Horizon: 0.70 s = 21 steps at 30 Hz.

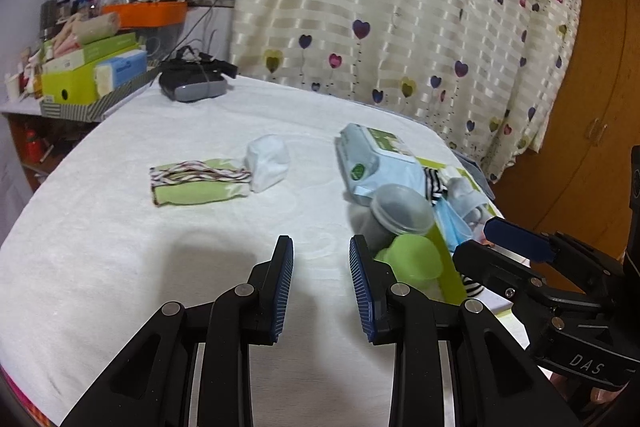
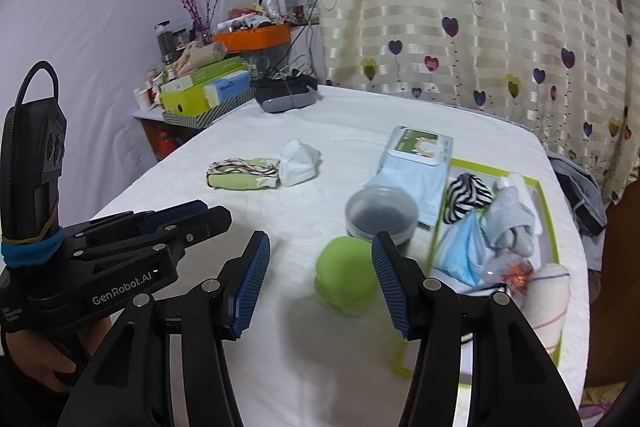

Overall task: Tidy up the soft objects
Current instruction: 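Withdraw both open grippers from the white box, then move the left gripper to the green cloth while the right approaches the white glove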

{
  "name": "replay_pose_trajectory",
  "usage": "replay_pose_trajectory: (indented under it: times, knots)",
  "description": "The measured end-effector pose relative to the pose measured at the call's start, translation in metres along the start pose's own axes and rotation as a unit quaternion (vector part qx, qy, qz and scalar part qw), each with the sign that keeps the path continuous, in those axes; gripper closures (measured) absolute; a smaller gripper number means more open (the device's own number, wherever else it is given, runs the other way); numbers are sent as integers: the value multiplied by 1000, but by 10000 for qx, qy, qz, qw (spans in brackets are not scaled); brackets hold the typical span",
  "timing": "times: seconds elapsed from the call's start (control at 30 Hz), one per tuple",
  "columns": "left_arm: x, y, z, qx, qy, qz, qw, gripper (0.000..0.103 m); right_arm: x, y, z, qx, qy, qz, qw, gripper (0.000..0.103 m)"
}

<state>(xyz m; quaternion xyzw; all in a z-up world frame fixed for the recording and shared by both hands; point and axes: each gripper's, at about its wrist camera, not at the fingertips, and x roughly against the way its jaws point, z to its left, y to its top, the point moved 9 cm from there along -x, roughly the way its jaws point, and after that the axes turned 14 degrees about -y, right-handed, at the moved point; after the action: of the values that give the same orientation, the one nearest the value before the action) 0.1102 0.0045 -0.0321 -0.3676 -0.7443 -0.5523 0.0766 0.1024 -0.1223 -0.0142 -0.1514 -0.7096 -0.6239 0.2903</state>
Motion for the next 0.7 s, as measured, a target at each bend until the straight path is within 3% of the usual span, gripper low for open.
replay_pose_trajectory:
  times: [0.53,0.7]
  knots:
    - [9,9,79,460,442,-42,9980,75,-36,19,44,230,270,239,9991,49]
    - [8,15,103,536,554,3,9970,69,-53,30,59,277,327,337,9985,49]
